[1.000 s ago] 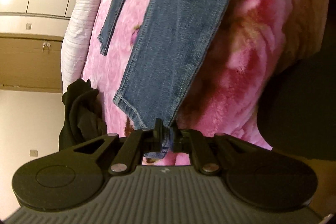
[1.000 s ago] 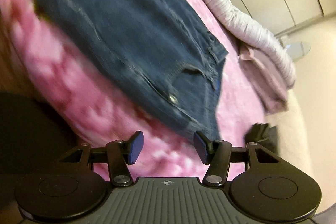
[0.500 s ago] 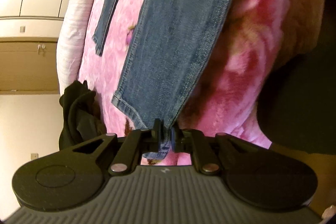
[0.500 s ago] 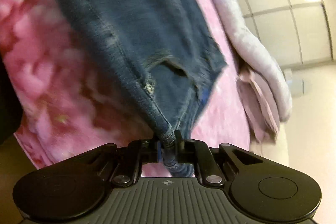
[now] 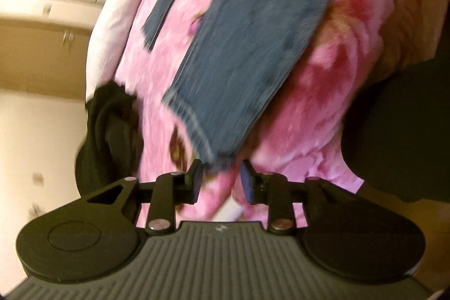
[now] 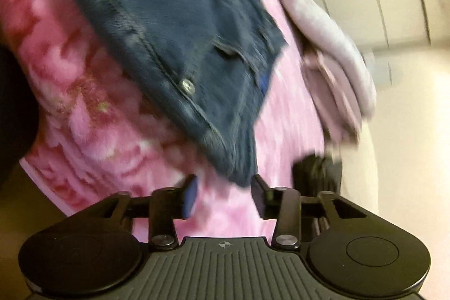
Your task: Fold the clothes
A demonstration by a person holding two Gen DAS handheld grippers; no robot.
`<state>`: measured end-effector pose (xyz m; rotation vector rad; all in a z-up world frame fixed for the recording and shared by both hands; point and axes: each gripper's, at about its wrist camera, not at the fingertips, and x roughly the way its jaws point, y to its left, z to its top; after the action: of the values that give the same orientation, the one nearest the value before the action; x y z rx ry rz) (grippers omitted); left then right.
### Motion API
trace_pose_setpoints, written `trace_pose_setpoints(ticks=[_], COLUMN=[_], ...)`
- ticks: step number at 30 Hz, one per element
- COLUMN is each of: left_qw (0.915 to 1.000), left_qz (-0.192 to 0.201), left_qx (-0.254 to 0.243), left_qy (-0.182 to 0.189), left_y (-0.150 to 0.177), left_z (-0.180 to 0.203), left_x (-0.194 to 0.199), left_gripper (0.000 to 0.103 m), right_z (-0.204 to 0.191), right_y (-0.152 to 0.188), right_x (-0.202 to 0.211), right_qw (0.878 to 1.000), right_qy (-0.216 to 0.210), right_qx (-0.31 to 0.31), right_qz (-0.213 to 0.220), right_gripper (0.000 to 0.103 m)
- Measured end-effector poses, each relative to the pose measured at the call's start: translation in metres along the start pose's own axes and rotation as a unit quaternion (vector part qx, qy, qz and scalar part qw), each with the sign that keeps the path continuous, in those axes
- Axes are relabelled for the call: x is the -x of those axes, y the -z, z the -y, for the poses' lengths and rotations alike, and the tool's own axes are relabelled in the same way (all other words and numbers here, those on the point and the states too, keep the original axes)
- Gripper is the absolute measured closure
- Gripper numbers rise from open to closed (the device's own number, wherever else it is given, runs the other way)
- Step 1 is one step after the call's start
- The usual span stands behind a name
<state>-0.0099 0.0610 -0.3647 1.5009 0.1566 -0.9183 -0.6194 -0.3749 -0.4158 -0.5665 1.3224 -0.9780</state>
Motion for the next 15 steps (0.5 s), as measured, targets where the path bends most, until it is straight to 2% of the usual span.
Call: trace_pose_setpoints(ticks=[3,5,7,10,12,15], left_qw=[0.9953,0.985,0.9693,0.947,0.9331,0.91], left_qz=[-0.01,-0.005,0.009,0.034,0.05,0.067], left_qx=[0.095,0.171,0.243,0.313,0.347,0.395], left_qy=[0.014,0.023,0.036,0.063,0.081,0.106], left_y=[0.011,0.015,0.012,-0.001,-0.014,-0.033], left_z=[-0.022,-0.037,-0.053,-0.068,-0.072,-0.074], left_x=[0.005,0.016,0.024,0.037,0.044,0.049], left_gripper=[0.074,0.073,0.069,0.057,0.046,0.035], right_z=[0.011,0.024,0.04,0.056,0.065,0.078], right_y=[-0.007,-0.017,-0.03,-0.048,-0.059,-0.07], right_x=[0.025,0.044,0.062,0.083,0.095,0.107], right_qw=[0.996,0.984,0.961,0.925,0.897,0.866], right_qy=[-0.007,-0.027,-0.057,-0.124,-0.173,-0.217], right_qx=[-0.091,-0.173,-0.259,-0.347,-0.395,-0.444], right_qz=[0.011,0.042,0.074,0.095,0.094,0.08], right_gripper=[0.055,0.053,0.048,0.039,0.037,0.033])
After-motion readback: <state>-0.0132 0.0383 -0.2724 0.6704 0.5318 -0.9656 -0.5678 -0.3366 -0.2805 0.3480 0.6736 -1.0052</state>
